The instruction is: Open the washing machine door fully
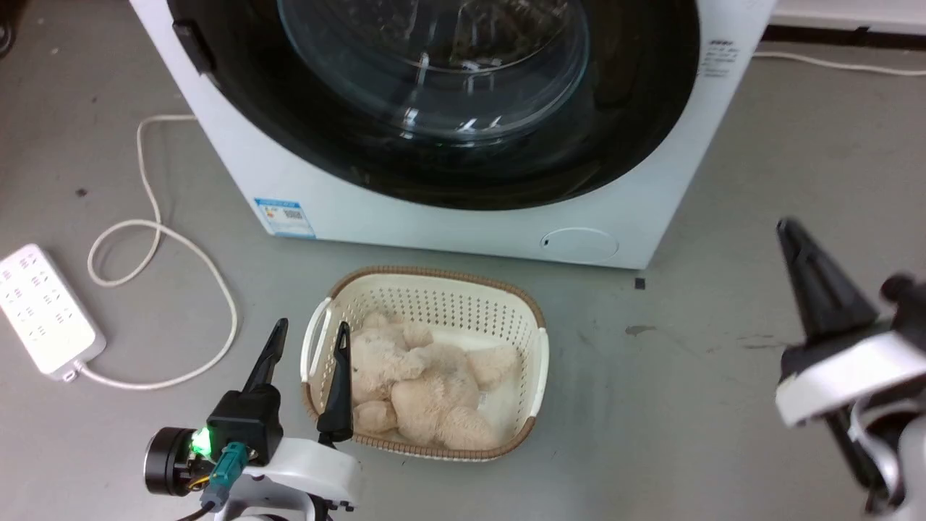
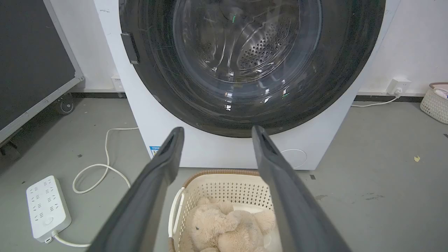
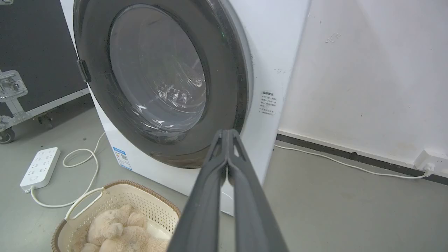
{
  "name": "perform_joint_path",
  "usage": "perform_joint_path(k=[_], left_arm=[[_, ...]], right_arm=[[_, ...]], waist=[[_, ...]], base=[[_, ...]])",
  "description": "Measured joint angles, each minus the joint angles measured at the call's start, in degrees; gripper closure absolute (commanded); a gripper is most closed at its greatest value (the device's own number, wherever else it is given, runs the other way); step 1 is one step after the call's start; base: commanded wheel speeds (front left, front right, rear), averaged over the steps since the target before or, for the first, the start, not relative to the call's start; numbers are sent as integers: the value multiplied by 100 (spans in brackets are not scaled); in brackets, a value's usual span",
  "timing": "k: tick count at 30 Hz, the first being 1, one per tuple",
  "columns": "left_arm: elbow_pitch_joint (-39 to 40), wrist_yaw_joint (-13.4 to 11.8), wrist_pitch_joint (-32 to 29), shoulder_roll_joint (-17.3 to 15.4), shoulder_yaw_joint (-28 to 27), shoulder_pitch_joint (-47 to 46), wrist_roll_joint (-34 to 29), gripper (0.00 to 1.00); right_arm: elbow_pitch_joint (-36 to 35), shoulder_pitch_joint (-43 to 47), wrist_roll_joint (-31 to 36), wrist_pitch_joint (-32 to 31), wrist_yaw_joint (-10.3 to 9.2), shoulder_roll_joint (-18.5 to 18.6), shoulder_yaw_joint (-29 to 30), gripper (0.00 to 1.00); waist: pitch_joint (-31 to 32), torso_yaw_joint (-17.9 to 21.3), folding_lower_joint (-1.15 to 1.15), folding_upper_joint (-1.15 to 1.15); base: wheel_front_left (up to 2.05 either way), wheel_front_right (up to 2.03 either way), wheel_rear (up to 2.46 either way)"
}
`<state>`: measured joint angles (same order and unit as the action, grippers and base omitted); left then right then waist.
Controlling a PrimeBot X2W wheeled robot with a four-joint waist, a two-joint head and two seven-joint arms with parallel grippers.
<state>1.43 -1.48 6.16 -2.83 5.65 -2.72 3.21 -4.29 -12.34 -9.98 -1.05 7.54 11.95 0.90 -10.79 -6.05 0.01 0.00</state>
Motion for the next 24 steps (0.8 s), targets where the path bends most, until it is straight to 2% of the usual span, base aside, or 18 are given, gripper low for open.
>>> perform_joint_path(k=[5, 13, 18, 24], left_arm=[[22, -38, 49, 0, 90, -79, 30, 0], [59, -94, 148, 0, 240, -211, 113, 0], [85, -142, 204, -1, 299, -256, 152, 0], [116, -151, 274, -1, 382, -350, 172, 0]], right_arm=[[65, -548, -432, -298, 0, 63, 108, 100], [654, -1488, -972, -944, 0, 37, 614, 100], [1237, -2236, -1503, -1455, -1, -219, 1144, 100], [1893, -3079, -1924, -2089, -1, -322, 1663, 100]], waist=[[-176, -93, 0, 0], [-467, -291, 0, 0], [-655, -426, 0, 0], [-885, -561, 0, 0]], base=[[0, 0, 0], [0, 0, 0], [0, 0, 0], [0, 0, 0]])
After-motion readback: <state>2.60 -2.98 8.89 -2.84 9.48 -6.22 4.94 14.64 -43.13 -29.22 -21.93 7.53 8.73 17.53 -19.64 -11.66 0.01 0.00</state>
